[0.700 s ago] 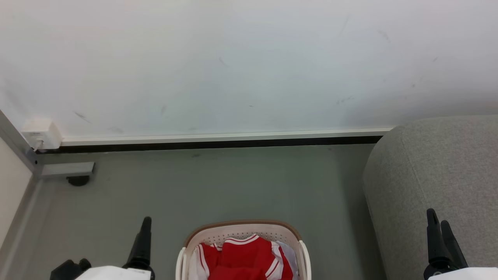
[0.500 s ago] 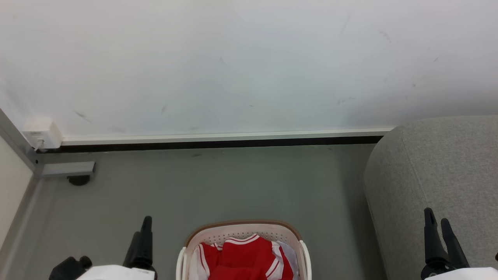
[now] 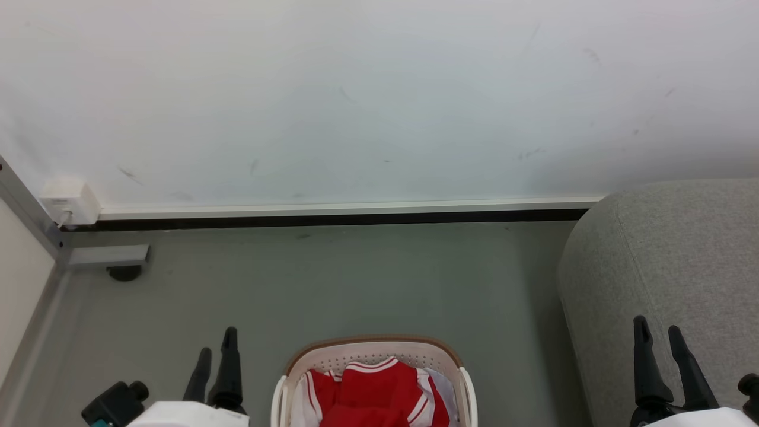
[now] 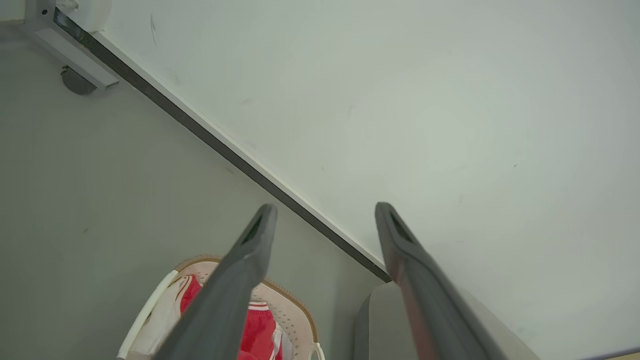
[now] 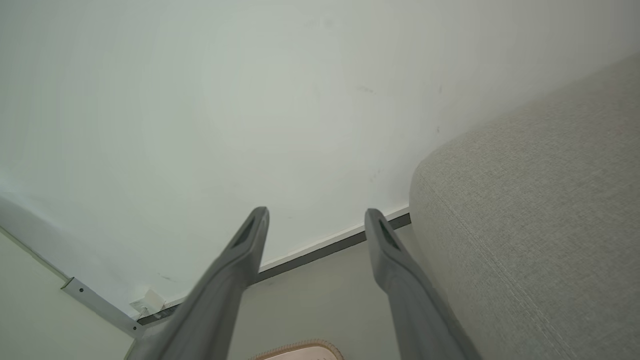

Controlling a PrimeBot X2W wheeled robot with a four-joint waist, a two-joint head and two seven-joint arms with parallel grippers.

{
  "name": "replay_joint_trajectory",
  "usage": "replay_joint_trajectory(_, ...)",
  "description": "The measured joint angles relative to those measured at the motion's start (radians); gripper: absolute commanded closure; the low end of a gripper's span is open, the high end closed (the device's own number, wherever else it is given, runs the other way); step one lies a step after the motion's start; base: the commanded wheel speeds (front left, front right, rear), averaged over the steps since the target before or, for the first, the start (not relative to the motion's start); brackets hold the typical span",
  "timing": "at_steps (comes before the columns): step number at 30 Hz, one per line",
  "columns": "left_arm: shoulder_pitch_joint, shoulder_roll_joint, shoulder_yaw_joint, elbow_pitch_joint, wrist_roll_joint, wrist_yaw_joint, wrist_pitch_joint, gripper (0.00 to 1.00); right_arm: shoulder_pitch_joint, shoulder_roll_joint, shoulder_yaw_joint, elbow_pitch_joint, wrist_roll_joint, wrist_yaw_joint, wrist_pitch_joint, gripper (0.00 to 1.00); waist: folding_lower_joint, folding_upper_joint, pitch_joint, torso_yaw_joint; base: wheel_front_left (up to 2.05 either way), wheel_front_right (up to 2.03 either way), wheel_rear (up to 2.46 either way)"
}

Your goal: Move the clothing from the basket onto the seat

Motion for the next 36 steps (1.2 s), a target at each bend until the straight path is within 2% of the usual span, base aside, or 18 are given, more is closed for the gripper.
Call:
replay_joint_trajectory(13,0.001,0.001,-0.026,-0.006,0.183,0.015,-0.038,0.0,0.007,-0.002,0.008,-0.015,-0.153,0.0,-0.036,0.0,0.0,0.0,0.002,0.003,0.0,0.0,0.0)
replay_joint_trajectory(36,0.011,0.003,-0.04,0.012,0.425,0.016,-0.091,0.0,0.025,-0.006,0.002,-0.021,-0.38,0.0,-0.09,0.0,0.0,-0.0001,-0.001,0.015,0.0,0.0,0.0)
